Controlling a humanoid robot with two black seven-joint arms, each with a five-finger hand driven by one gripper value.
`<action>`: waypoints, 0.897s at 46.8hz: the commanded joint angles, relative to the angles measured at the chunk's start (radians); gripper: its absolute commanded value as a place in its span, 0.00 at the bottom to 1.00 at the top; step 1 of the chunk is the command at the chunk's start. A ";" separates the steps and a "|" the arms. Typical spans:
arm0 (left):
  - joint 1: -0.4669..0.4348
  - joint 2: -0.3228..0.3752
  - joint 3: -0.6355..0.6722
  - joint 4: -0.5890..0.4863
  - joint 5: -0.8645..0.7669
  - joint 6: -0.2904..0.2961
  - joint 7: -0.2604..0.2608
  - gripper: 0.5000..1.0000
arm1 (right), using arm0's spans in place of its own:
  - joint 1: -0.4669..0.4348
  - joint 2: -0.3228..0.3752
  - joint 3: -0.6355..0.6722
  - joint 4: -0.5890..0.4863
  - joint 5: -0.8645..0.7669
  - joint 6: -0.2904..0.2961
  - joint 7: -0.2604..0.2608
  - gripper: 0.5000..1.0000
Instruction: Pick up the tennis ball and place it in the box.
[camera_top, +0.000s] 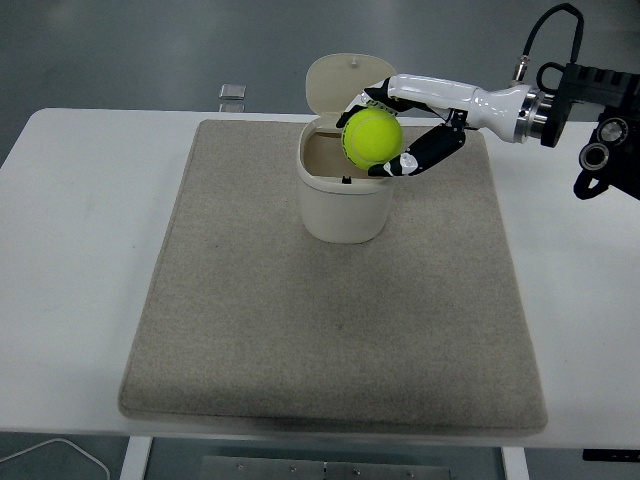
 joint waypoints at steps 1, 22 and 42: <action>0.000 0.000 0.000 0.000 0.000 0.000 0.000 0.98 | -0.001 0.024 0.000 0.000 -0.001 -0.027 -0.030 0.01; 0.000 0.000 0.000 0.000 -0.001 0.000 0.000 0.98 | -0.009 0.044 -0.008 -0.006 -0.002 -0.088 -0.068 0.32; 0.000 0.000 0.000 0.000 -0.001 0.000 0.000 0.98 | -0.018 0.051 -0.019 -0.028 -0.004 -0.088 -0.068 0.65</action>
